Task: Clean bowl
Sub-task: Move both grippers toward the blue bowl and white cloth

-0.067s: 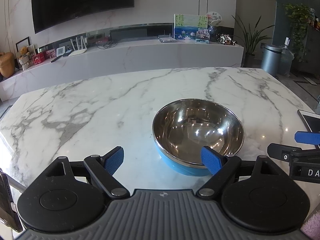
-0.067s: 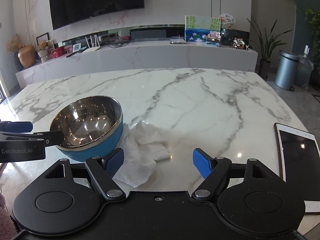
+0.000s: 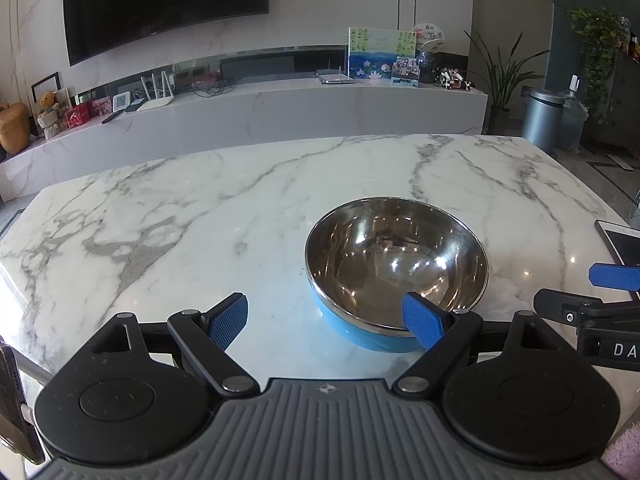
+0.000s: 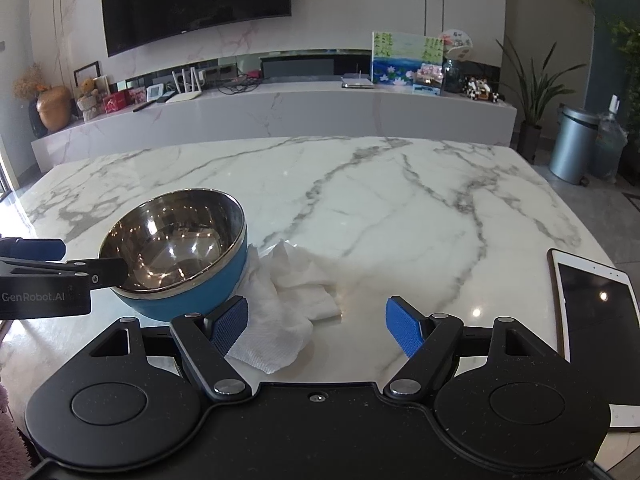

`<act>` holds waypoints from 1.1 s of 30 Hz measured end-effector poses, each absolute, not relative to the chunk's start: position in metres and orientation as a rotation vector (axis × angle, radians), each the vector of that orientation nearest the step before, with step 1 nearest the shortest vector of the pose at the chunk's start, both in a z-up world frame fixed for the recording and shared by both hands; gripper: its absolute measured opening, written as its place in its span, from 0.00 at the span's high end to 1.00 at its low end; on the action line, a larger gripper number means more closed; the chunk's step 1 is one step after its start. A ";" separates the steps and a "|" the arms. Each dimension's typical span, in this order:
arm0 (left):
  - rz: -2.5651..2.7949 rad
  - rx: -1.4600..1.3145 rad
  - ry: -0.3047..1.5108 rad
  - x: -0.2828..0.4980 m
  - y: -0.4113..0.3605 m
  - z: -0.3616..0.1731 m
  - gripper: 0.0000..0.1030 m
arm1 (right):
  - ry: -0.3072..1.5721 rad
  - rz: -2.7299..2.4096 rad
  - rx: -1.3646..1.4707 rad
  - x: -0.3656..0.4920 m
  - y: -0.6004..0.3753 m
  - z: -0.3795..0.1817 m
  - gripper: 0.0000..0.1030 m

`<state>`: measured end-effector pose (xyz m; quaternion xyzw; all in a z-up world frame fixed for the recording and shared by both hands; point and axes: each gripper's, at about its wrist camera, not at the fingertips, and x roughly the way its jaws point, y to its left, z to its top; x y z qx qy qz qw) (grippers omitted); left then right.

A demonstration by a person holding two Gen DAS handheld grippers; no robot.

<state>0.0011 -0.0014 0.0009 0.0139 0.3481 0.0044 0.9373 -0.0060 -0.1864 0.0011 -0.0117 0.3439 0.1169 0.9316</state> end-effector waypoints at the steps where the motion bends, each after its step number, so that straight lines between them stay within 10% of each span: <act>1: 0.008 0.029 0.714 0.002 -0.002 0.001 0.18 | 0.706 0.239 -0.022 -0.005 -0.187 0.001 0.28; 33: 0.004 0.004 0.723 0.003 0.005 -0.003 0.18 | 0.722 0.239 -0.042 -0.005 -0.185 -0.002 0.28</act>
